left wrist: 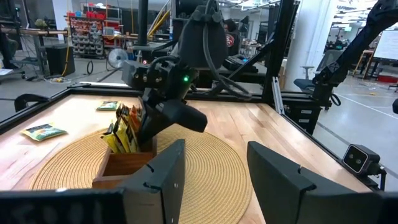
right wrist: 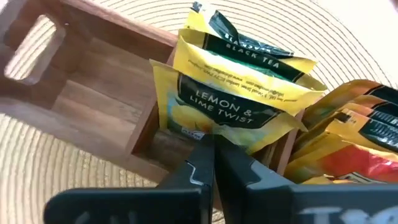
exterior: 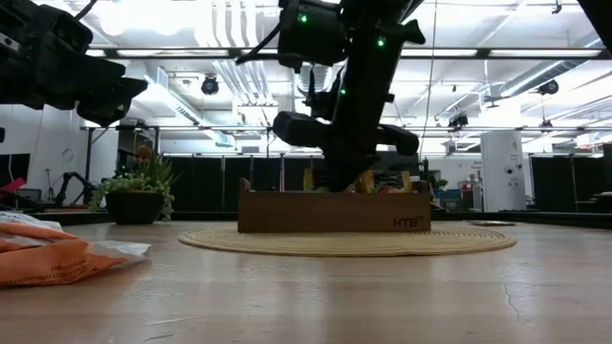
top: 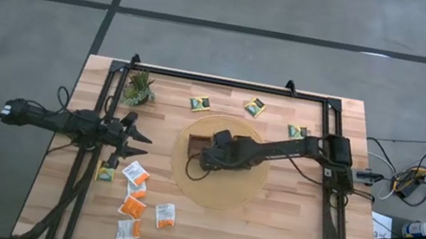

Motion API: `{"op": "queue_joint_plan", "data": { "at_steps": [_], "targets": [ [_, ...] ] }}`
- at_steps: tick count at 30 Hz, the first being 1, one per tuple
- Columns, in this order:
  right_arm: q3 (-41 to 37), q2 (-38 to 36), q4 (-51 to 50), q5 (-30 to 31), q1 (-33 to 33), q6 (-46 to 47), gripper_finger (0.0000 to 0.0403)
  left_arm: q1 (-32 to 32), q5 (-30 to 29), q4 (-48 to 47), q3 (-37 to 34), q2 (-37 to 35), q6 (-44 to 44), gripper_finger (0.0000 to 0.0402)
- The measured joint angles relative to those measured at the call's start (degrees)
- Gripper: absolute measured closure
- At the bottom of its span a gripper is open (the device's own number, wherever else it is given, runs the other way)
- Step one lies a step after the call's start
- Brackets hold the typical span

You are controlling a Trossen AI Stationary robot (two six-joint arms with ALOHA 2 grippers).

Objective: Pick & Place Tea
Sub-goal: Put the yellow tea bag into the middle section of the wooden organizer

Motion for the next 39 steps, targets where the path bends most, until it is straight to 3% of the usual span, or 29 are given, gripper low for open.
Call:
{"op": "queue_joint_plan", "data": {
  "at_steps": [13,22,39],
  "targets": [
    [7.01,-0.67,-0.16,0.98,3.38,-7.97,0.0394,-0.01,0.01,0.00,0.00,0.00,-0.01,0.0235],
    [10.72,-1.09,-4.18,5.91,6.10,-9.81,0.0394,0.00,0.00,0.00,0.00,0.00,0.00,0.0235],
    [11.26,-6.12,-28.70,19.36,12.14,9.49,0.0394,0.01,0.01,0.02,0.00,0.00,0.00,0.0235]
  ]
}}
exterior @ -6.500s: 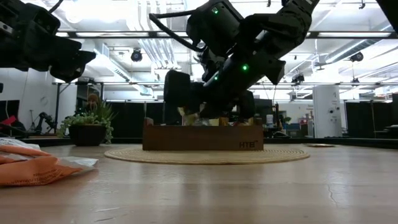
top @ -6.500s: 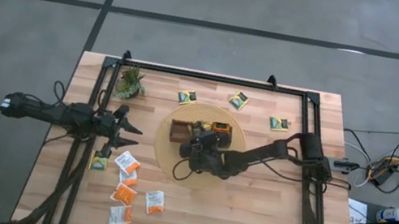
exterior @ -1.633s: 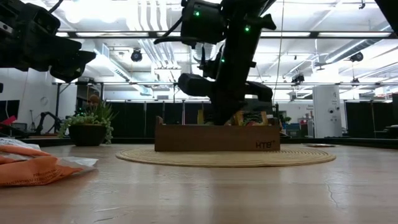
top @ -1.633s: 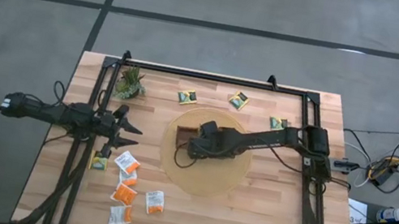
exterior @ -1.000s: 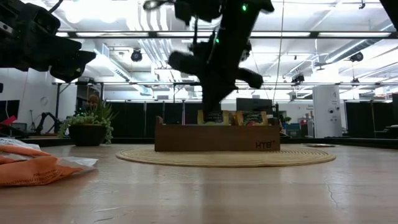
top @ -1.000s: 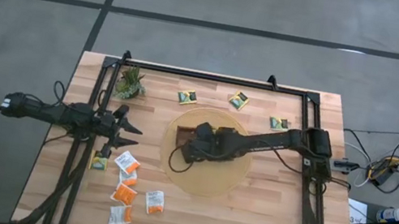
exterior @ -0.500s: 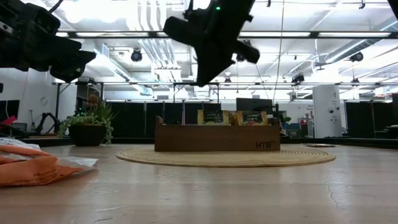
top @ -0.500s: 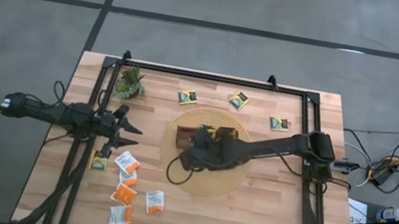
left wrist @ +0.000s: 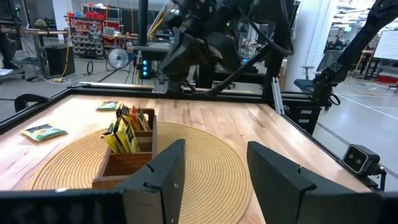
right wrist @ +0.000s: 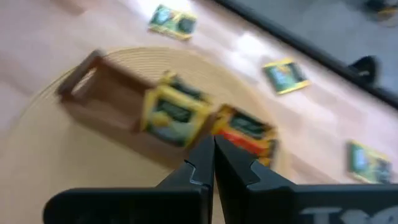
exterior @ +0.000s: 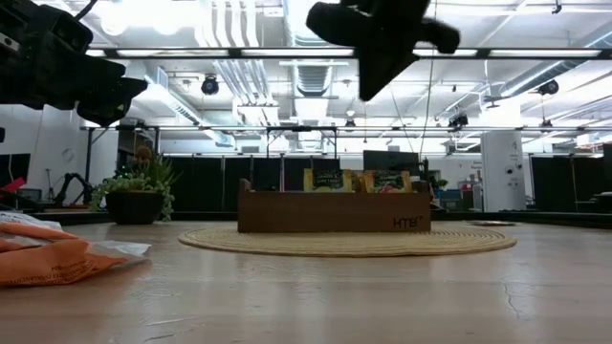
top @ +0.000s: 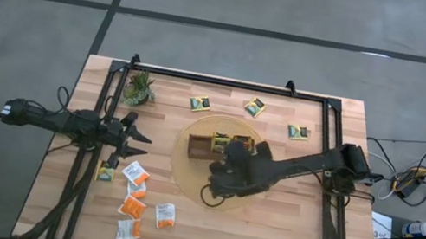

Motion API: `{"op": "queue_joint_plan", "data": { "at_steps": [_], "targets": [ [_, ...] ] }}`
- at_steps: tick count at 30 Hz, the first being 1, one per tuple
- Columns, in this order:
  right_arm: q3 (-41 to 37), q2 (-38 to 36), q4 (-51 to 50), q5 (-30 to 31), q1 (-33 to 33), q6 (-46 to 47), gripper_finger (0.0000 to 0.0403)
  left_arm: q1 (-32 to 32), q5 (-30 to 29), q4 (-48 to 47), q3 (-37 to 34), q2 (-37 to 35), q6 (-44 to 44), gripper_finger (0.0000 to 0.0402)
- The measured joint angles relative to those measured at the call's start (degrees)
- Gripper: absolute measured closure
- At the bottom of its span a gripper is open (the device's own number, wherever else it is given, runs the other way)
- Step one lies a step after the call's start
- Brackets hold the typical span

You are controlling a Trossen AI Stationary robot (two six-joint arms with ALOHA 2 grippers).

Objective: Pick & Place Tea
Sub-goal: Put the yellow tea bag into the middle section of the wooden organizer

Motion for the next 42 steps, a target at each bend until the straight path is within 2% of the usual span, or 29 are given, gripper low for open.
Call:
{"op": "queue_joint_plan", "data": {
  "at_steps": [9,18,28,35,42],
  "targets": [
    [-0.09,-2.77,-18.14,10.19,0.10,13.27,0.0394,-0.01,-0.01,-0.02,0.00,0.00,-0.01,0.0235],
    [-3.99,-8.04,-17.83,17.19,-3.33,10.15,0.0394,-0.02,-0.01,0.00,0.00,0.00,0.01,0.0235],
    [-19.00,-16.51,-17.99,17.56,-10.12,13.29,0.0394,-0.01,-0.01,0.01,0.00,0.00,-0.01,0.0235],
    [-32.37,-26.08,-17.83,18.25,-14.85,21.19,0.0394,0.00,-0.02,0.01,0.00,0.00,0.00,0.0235],
    [-41.04,-35.40,-17.50,21.89,-17.02,27.79,0.0394,-0.02,0.00,-0.02,0.00,0.00,0.01,0.0235]
  ]
}}
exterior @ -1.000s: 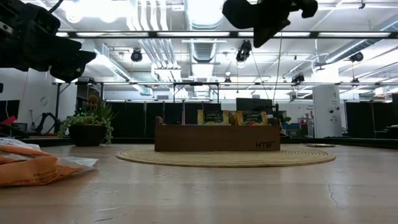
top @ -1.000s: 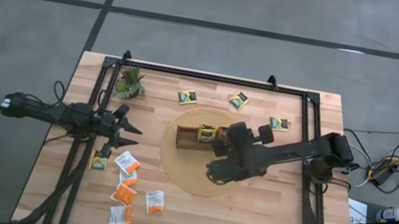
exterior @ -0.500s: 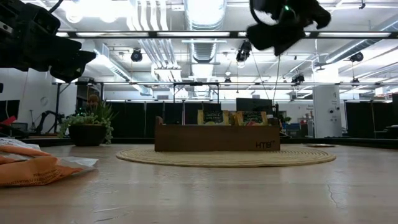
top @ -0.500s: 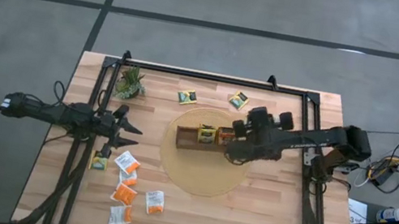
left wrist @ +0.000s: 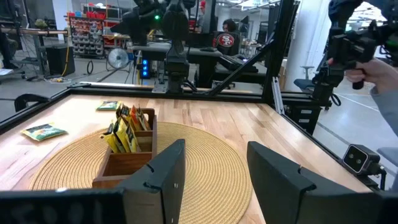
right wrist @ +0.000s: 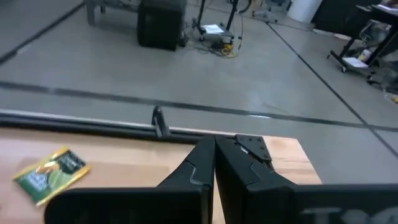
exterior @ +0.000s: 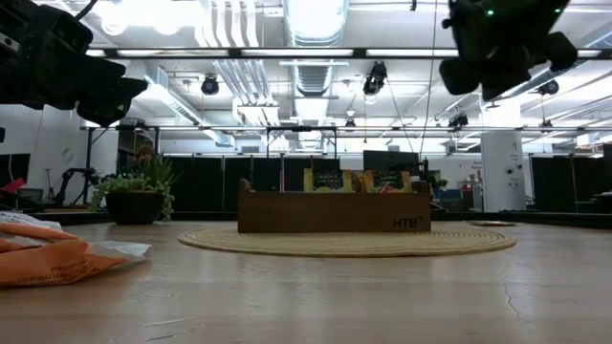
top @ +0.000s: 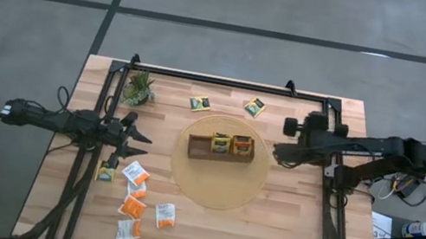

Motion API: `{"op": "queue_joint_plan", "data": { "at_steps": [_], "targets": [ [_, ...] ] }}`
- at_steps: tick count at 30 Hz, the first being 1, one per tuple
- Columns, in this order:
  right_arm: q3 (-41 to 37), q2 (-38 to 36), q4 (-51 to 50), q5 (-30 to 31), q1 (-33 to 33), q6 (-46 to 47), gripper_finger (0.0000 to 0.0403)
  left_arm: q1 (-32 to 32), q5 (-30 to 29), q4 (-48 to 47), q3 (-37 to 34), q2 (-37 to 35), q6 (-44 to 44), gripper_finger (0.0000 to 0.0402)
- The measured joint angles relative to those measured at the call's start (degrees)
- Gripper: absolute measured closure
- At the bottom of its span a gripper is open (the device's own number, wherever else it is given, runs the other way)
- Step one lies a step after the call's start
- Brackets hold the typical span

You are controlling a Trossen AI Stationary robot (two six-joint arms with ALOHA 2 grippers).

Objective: Pick & Place Tea
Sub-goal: Put the yellow tea bag into the middle section of the wooden organizer

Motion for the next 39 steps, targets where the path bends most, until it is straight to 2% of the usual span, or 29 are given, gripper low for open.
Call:
{"op": "queue_joint_plan", "data": {
  "at_steps": [10,16,22,26,30,33,39],
  "targets": [
    [-5.27,-6.10,0.58,1.65,-1.96,-0.94,0.0394,0.01,-0.02,0.00,0.00,0.00,-0.01,0.0235],
    [-5.95,-6.28,1.55,-0.21,-3.44,-9.22,0.0394,0.01,-0.02,0.00,0.00,0.00,-0.01,0.0235],
    [-6.00,-6.43,6.53,-8.24,-4.43,-23.31,0.0394,0.00,-0.02,0.00,0.00,0.00,-0.02,0.0235],
    [-6.57,-6.43,14.75,-16.63,-5.04,-36.76,0.0394,0.02,-0.01,0.00,0.00,0.00,-0.01,0.0235],
    [-7.89,-6.43,23.47,-21.07,-5.53,-48.78,0.0394,0.00,-0.02,0.00,0.00,0.00,-0.02,0.0235],
    [-8.57,-6.43,25.72,-24.64,-6.94,-52.21,0.0394,0.02,-0.02,0.00,0.00,0.00,0.00,0.0235],
    [-10.47,-6.41,27.04,-27.14,-10.27,-53.35,0.0394,0.00,-0.02,-0.02,0.00,0.00,0.00,0.0235]
  ]
}}
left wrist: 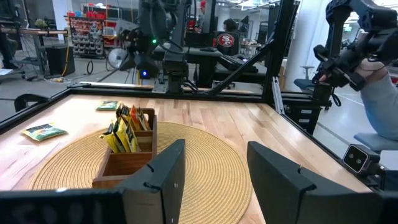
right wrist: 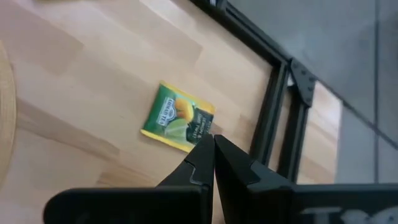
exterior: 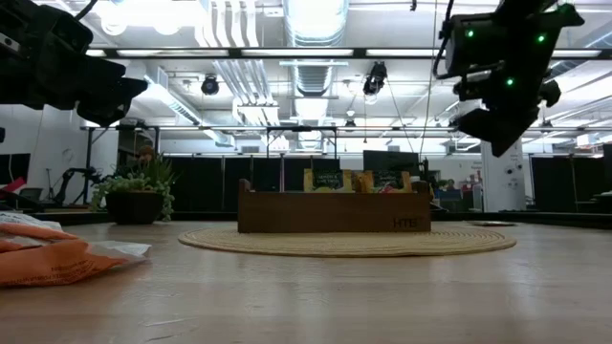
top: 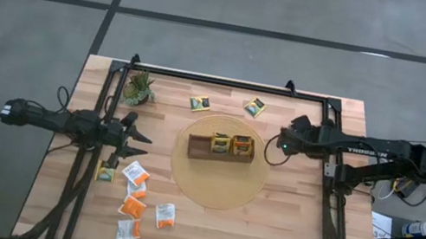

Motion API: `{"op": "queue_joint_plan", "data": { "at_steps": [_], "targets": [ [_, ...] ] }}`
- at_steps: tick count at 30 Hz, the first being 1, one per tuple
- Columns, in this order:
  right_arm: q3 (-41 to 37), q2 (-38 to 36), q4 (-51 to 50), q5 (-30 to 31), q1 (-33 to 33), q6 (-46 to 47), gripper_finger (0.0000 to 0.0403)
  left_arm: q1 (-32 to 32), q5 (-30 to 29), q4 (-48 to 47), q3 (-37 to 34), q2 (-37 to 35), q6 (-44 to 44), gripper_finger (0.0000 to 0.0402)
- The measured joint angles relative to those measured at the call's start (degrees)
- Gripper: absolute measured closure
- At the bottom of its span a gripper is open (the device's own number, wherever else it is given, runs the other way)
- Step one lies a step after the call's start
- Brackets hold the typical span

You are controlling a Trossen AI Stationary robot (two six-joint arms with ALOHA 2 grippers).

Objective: Pick & Place Tea
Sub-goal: Put the yellow tea bag into the middle section of the wooden organizer

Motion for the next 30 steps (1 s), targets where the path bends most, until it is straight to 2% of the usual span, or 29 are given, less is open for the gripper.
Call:
{"op": "queue_joint_plan", "data": {
  "at_steps": [4,7,14,22,25,30],
  "targets": [
    [-1.30,0.00,5.92,-3.27,-1.61,-4.02,0.0394,0.01,0.00,0.01,0.00,0.00,0.00,0.0235],
    [-1.32,0.00,8.50,-3.32,-1.78,-7.54,0.0394,0.01,0.00,0.00,0.00,0.00,0.00,0.0235],
    [0.53,0.00,8.35,-3.76,-1.69,-12.30,0.0394,0.02,0.02,0.00,0.00,0.00,0.00,0.0235],
    [1.63,0.00,8.53,-3.54,-1.69,-12.78,0.0394,0.01,0.01,0.00,0.00,0.00,-0.02,0.0235],
    [1.60,0.00,8.53,-3.54,-1.69,-9.89,0.0394,0.00,0.00,0.00,0.00,0.00,-0.02,0.0235],
    [1.60,0.00,9.22,-3.54,-1.67,3.83,0.0394,0.00,0.02,0.00,0.00,0.00,0.00,0.0235]
  ]
}}
